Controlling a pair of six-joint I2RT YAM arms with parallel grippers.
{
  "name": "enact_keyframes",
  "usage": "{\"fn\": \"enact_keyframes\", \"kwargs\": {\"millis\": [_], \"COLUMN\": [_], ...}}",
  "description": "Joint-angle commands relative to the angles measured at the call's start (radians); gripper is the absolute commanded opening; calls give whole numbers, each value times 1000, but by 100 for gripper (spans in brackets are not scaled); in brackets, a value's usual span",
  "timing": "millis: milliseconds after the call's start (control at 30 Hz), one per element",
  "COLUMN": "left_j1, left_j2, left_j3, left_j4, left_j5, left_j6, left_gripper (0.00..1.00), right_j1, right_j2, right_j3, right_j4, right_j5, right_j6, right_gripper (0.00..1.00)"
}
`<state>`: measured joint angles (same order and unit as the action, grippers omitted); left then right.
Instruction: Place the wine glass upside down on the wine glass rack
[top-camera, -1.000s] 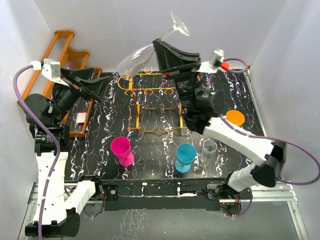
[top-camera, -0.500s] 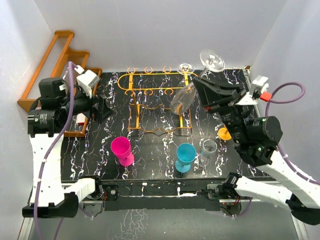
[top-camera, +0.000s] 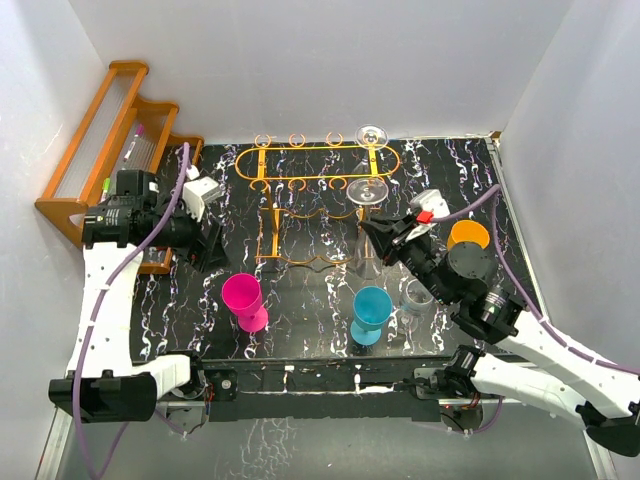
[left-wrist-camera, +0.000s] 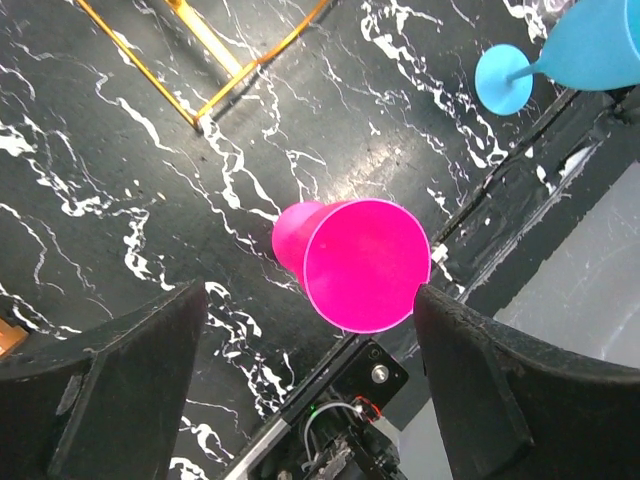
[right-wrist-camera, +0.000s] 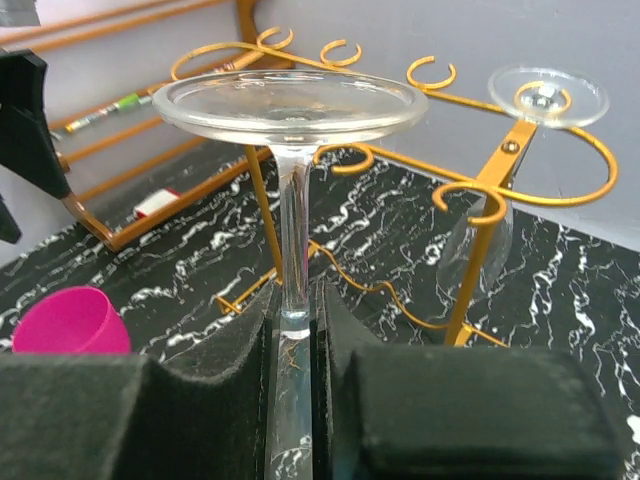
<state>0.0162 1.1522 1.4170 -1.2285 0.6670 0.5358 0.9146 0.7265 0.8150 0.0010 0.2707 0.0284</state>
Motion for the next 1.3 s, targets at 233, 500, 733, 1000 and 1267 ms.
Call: {"fn": "enact_keyframes", "kwargs": {"millis": [233, 500, 733, 1000, 1267], "left_j1": [-38, -46, -55, -64, -65], "left_j2": [40, 48, 65, 77, 76], "left_j3": [-100, -172, -186, -183, -192], "left_j4": [-41, 31, 29, 25, 36], "left_j5": [-54, -75, -33, -40, -39], "left_j6": [69, 44, 55, 72, 72], "left_gripper": [79, 75, 74, 72, 72], "right_j1": [-1, -3, -26, -208, -245], "right_j2": [-10, -16, 52, 133, 188], "right_j3": [-68, -121, -112, -84, -62], "right_j4": [67, 150, 252, 308, 327], "right_j5": [131, 175, 215, 53, -9], "right_j6": [-57, -113, -181, -77, -52], "right_gripper": [8, 8, 8, 8, 8]}}
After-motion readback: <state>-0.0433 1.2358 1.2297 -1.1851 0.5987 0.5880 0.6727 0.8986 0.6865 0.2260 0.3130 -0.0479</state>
